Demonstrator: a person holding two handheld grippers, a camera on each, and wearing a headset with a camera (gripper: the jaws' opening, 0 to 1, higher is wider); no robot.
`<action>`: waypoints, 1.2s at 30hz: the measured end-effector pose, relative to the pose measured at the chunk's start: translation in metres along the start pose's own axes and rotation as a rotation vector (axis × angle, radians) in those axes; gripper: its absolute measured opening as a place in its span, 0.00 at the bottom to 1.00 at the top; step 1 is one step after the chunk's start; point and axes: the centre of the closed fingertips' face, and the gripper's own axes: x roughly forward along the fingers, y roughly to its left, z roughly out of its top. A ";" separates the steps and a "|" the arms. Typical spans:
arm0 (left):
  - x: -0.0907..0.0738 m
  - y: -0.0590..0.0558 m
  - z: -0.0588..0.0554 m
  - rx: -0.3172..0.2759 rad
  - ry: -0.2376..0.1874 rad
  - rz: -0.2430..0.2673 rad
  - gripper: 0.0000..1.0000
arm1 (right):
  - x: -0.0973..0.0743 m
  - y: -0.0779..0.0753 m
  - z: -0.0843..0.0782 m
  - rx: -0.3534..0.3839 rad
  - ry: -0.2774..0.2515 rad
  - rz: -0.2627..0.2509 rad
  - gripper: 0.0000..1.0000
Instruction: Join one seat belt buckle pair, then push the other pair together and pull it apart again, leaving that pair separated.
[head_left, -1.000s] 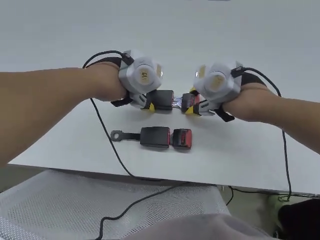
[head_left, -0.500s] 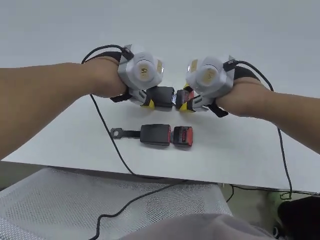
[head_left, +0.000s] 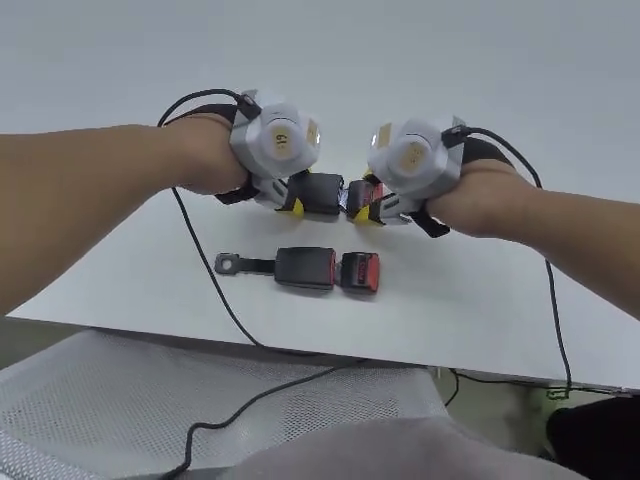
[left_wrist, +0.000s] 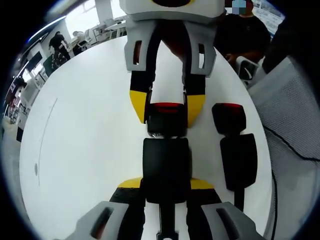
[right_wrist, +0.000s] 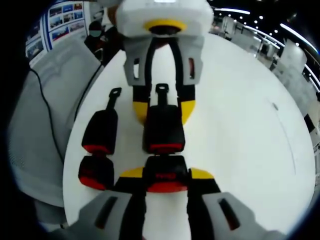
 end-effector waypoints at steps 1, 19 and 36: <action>0.000 0.000 0.001 0.001 -0.001 0.000 0.31 | 0.000 0.000 0.000 0.003 0.000 0.001 0.28; 0.000 0.001 0.000 -0.009 -0.008 -0.002 0.32 | -0.008 -0.003 -0.015 0.009 0.018 0.025 0.29; 0.000 0.000 0.001 -0.010 0.000 0.001 0.32 | -0.030 -0.007 -0.057 0.029 0.044 0.001 0.31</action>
